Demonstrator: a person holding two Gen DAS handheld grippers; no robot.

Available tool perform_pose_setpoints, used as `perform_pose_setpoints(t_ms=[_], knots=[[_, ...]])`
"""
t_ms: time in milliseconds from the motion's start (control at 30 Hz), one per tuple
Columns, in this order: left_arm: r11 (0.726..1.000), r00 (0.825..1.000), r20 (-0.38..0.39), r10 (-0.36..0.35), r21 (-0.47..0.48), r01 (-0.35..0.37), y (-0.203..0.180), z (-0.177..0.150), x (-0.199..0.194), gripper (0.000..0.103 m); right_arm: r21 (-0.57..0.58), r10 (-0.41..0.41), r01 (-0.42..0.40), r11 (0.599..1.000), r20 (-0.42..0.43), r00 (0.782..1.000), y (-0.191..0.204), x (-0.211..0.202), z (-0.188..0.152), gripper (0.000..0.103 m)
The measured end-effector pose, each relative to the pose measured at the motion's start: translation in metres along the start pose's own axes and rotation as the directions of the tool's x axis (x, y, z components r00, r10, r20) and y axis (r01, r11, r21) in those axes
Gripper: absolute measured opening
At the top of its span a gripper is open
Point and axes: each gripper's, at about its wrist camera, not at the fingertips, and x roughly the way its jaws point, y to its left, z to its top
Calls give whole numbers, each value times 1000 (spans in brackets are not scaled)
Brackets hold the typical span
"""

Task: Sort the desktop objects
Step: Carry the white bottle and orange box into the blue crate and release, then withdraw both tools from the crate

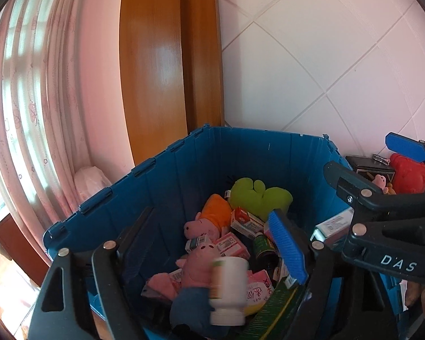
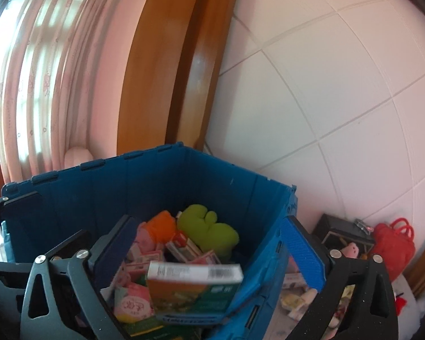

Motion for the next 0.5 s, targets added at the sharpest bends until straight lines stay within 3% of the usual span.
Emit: perform_pose_setpoints(t_ms=[267, 500], knots=[[998, 997, -45, -60, -16, 60, 5, -9, -7, 83, 9, -48, 49, 999, -14, 999, 3, -23, -3, 103], [996, 994, -66, -84, -21, 82, 2, -12, -35, 83, 90, -64, 70, 993, -76, 995, -18, -64, -19, 103]])
